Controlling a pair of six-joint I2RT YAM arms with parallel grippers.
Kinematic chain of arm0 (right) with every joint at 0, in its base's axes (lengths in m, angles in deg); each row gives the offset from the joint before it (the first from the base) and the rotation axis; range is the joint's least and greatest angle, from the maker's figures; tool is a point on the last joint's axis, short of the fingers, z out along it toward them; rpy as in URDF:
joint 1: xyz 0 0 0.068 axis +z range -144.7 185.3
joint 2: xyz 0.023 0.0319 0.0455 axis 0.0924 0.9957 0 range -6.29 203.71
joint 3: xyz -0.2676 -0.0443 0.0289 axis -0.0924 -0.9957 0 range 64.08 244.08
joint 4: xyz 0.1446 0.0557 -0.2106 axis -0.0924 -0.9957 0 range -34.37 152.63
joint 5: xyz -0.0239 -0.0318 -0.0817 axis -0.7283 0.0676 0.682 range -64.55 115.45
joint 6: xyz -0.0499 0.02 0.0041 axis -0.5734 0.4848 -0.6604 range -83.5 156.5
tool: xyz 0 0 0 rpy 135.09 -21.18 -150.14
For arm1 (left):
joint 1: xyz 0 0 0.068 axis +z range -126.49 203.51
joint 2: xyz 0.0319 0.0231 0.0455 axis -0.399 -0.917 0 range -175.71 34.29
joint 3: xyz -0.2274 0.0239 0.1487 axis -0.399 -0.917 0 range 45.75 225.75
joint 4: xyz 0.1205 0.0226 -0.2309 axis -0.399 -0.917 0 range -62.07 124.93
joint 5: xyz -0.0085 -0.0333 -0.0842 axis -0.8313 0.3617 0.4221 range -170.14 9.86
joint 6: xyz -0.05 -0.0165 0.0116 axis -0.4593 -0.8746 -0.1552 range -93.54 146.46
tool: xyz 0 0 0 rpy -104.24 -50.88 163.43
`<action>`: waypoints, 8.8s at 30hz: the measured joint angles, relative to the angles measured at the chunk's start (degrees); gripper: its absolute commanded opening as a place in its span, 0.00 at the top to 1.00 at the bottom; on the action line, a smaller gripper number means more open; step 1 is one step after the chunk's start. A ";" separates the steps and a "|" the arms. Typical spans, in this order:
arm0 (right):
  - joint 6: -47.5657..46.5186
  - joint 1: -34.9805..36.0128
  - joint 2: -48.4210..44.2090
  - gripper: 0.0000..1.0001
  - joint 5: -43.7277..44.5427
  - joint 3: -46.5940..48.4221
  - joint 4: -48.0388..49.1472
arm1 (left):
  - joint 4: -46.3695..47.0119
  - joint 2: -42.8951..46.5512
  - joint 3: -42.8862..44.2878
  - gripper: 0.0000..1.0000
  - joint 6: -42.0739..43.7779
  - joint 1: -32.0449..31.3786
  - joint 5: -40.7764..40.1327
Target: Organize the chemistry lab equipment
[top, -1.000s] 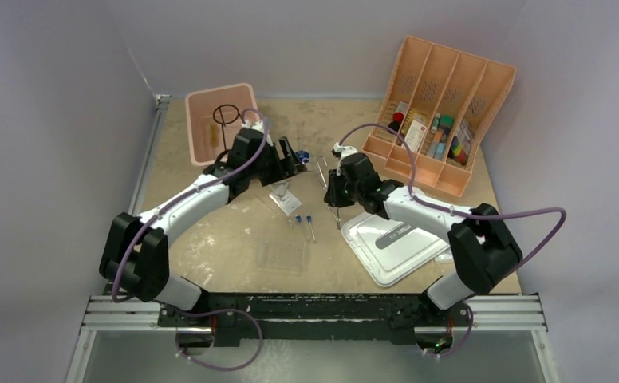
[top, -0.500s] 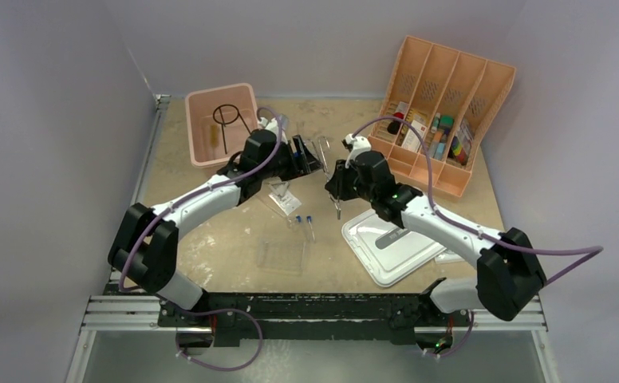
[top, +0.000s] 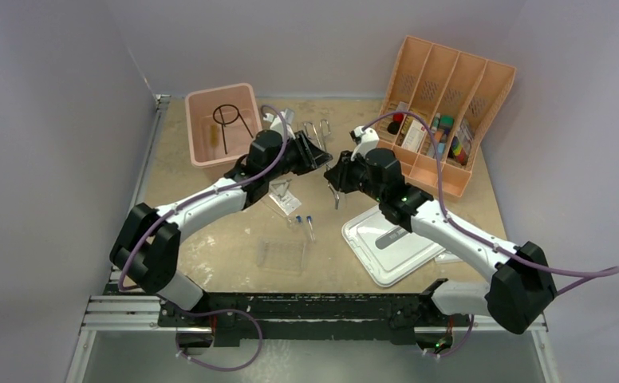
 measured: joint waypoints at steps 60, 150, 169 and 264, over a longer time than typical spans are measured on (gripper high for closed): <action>-1.11 -2.12 11.06 0.30 2.80 20.33 -6.03 | -62.77 -26.67 53.22 1.00 33.14 34.34 -26.71; 1.11 -4.20 23.56 0.30 10.03 21.99 -18.88 | -37.79 3.37 18.01 0.40 24.61 29.11 3.93; -0.26 -4.22 26.08 0.29 9.81 22.45 -17.59 | -23.30 3.50 11.39 0.42 21.24 19.04 0.00; -2.16 -13.18 30.56 0.85 -60.19 45.75 -14.32 | -27.26 8.66 8.44 0.74 32.15 16.11 35.47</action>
